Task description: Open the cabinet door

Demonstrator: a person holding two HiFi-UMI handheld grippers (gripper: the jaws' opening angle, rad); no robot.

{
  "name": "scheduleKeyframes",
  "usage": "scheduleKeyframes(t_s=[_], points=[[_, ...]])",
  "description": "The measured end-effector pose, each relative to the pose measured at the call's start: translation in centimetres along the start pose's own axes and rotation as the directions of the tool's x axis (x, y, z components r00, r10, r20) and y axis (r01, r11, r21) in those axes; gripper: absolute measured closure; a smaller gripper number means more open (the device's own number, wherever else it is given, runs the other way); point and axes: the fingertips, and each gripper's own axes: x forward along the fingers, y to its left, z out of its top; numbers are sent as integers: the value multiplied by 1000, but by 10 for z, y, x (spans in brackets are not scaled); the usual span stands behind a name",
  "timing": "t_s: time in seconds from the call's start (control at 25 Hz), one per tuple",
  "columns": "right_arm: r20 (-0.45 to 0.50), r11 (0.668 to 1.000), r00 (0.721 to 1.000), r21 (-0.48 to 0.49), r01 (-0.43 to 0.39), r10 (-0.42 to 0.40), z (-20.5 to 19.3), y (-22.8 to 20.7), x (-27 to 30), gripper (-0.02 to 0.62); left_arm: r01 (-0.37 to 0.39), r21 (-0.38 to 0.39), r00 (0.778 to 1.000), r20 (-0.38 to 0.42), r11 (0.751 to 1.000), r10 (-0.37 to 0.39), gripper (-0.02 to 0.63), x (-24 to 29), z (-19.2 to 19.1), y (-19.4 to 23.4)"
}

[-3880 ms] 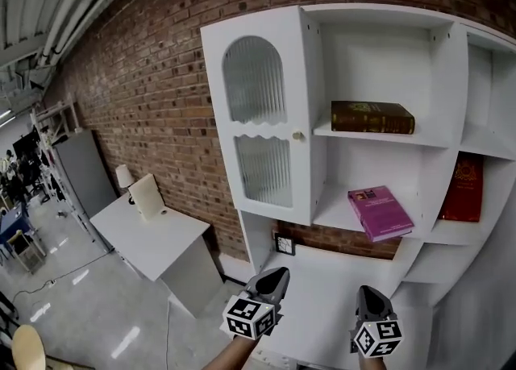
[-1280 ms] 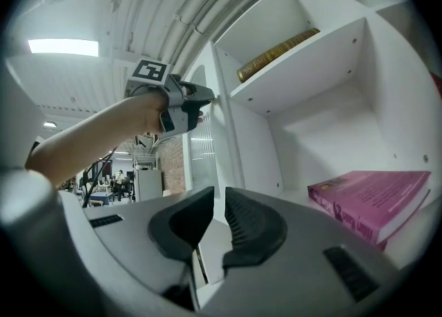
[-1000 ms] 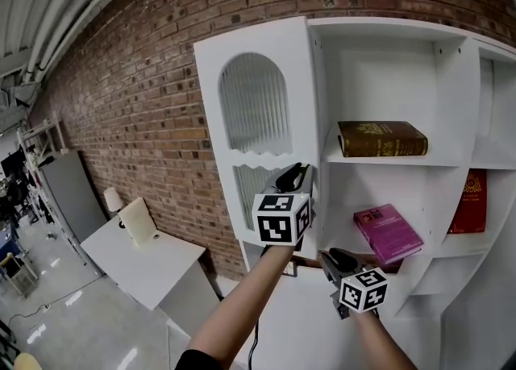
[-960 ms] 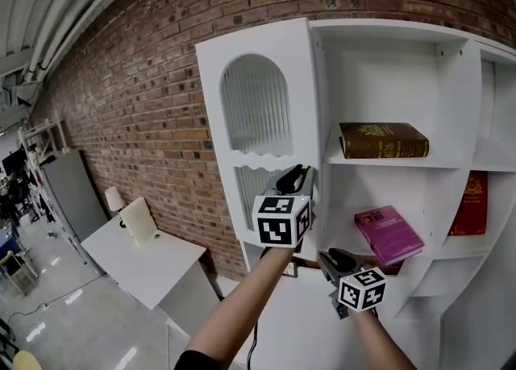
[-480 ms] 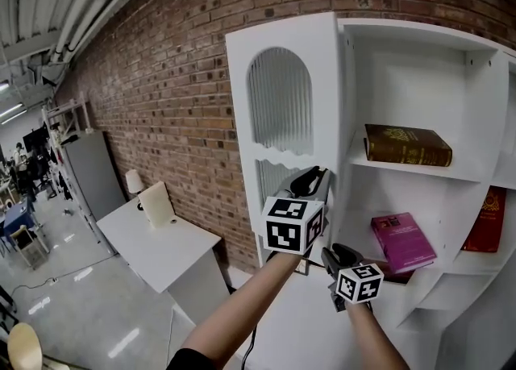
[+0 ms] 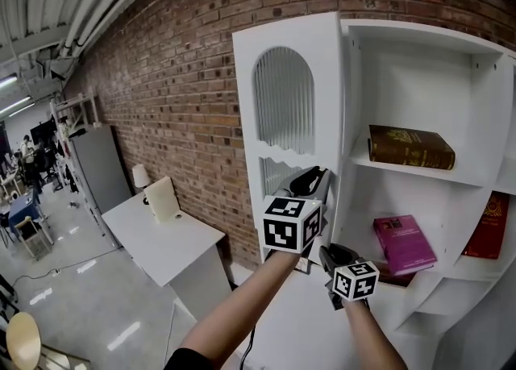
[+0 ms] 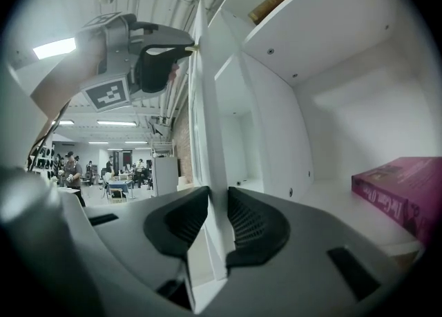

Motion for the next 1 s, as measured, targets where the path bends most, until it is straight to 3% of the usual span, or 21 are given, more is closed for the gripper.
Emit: scheduleKeyframes(t_s=[0.28, 0.56, 1.0], points=[[-8, 1000, 1000, -16, 6, -6, 0, 12, -4, 514, 9, -4, 1000, 1, 1000, -9, 526, -10, 3, 1], [-20, 999, 999, -23, -42, 41, -4, 25, -11, 522, 13, -9, 1000, -17, 1000, -13, 526, -24, 5, 1], [0, 998, 999, -39, 52, -52, -7, 57, -19, 526, 93, -29, 996, -5, 995, -93, 526, -55, 13, 8]])
